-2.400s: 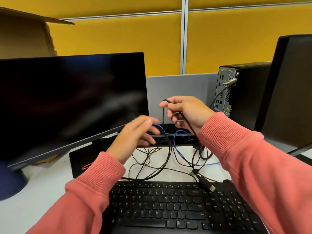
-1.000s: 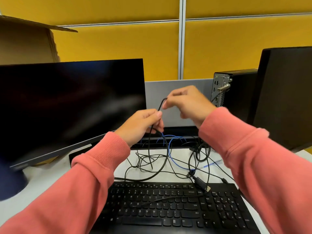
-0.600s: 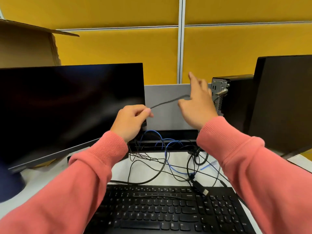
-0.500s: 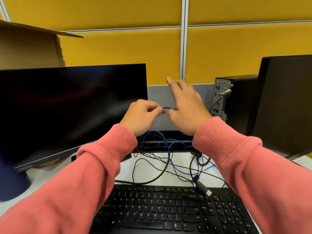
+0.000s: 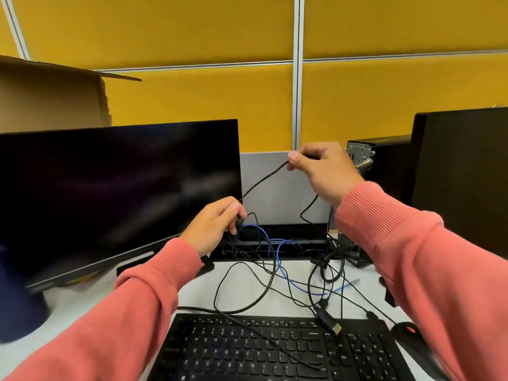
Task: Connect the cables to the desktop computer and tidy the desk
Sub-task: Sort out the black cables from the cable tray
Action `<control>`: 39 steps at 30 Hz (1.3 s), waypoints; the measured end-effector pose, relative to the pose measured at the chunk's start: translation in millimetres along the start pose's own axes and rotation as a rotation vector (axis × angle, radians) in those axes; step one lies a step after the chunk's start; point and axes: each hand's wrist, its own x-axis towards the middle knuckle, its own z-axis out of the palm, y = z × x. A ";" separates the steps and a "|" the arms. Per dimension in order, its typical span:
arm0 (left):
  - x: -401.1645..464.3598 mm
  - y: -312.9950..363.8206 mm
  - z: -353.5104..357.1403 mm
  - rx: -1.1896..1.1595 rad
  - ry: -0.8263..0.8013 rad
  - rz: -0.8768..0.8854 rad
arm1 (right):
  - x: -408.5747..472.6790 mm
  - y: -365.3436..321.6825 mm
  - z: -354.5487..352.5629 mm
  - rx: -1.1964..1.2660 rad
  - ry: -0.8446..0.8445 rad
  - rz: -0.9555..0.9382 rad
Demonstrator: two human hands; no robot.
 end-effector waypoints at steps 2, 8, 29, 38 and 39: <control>3.1 0.0 -1.4 -0.023 0.070 -0.005 | 2.7 5.4 1.4 -0.182 -0.058 0.051; 16.9 36.0 -3.5 0.145 0.145 0.180 | -9.4 -1.1 20.5 -0.374 -0.198 -0.040; -11.6 -25.0 -2.9 0.192 -0.107 -0.071 | 12.4 -8.8 0.0 0.038 0.160 -0.171; 19.1 -12.2 6.0 0.347 -0.004 0.089 | 26.9 -10.6 -8.9 0.069 0.354 -0.135; 25.1 -6.0 4.7 0.319 0.063 0.097 | 25.9 -4.9 -8.7 -0.013 0.301 -0.096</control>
